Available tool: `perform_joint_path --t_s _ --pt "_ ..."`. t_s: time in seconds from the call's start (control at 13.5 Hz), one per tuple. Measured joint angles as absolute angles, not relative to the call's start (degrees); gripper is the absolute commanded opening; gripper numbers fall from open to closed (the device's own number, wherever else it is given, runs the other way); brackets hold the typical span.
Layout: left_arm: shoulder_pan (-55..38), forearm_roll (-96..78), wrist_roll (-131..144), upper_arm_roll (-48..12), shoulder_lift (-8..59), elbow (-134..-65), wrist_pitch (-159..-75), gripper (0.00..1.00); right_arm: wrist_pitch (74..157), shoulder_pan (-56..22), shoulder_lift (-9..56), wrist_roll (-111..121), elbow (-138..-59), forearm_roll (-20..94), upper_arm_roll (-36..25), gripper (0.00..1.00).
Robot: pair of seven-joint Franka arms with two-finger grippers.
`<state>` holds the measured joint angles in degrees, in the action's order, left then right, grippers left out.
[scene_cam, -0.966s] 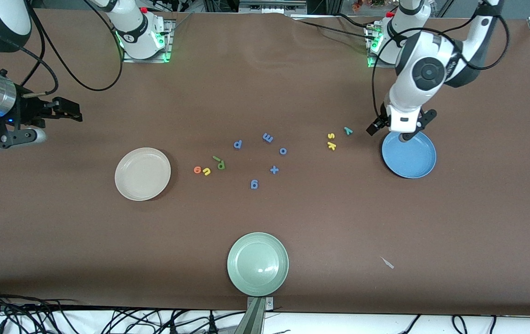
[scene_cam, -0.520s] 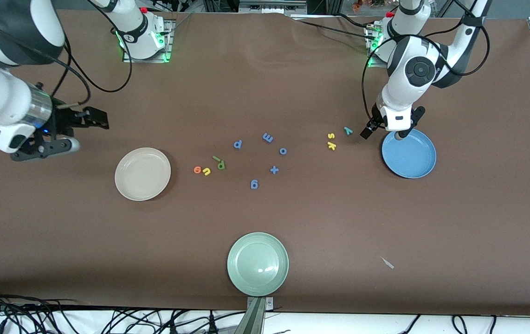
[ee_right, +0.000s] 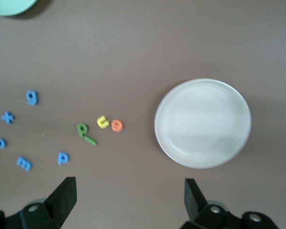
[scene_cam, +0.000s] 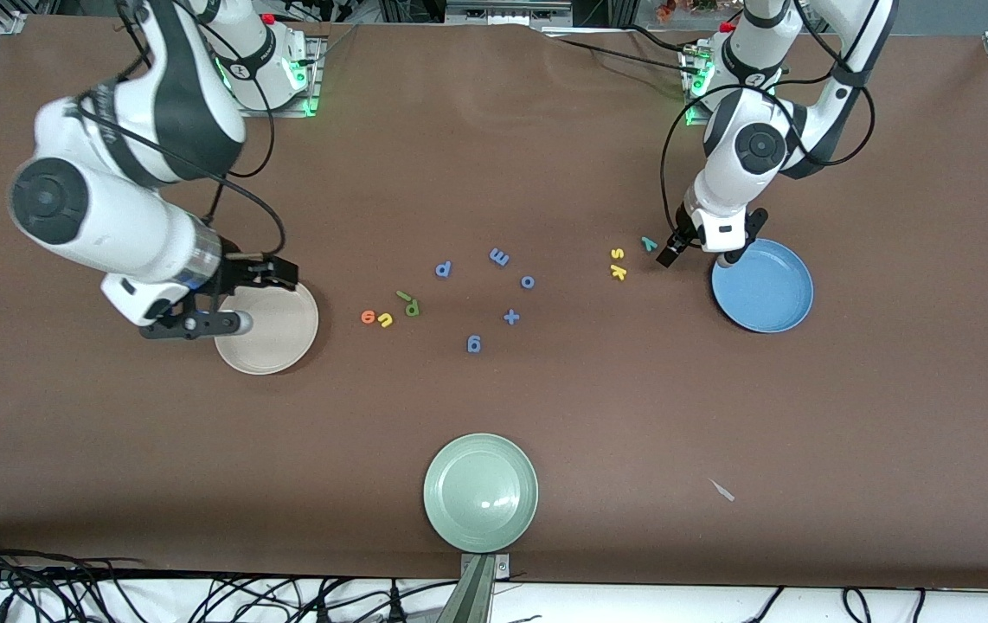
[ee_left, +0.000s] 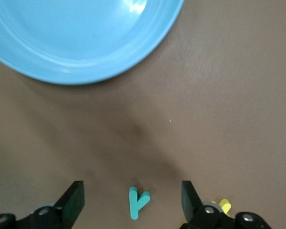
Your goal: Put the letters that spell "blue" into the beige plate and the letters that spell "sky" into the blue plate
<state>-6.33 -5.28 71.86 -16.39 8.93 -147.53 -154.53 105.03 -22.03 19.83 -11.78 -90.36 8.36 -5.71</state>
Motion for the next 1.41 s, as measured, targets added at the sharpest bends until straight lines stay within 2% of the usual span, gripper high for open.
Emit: perform_joint_path --t_s 0.37,0.52,0.82,1.04,1.41 --pt "-6.44 -5.28 74.25 -19.35 11.84 -147.52 -157.21 0.76 116.21 -27.74 24.53 -17.87 -94.69 8.40 -5.64 0.99" --pt "-6.45 -5.28 74.44 -19.88 12.28 -147.55 -157.87 0.75 119.70 -27.89 24.64 -17.93 -98.04 8.40 -5.64 0.99" --pt "-6.44 -5.28 74.70 -20.15 12.73 -148.08 -159.44 0.60 128.57 -28.93 24.57 -17.92 -105.80 8.40 -4.98 0.99" --pt "-6.44 -5.28 74.68 -20.18 12.94 -148.77 -159.66 0.59 130.41 -29.98 24.42 -17.92 -108.14 8.40 -4.89 0.99" --pt "-6.43 -5.28 74.67 -20.18 13.23 -148.83 -159.72 0.49 130.43 -30.41 24.21 -17.84 -108.16 8.13 -4.89 0.99"
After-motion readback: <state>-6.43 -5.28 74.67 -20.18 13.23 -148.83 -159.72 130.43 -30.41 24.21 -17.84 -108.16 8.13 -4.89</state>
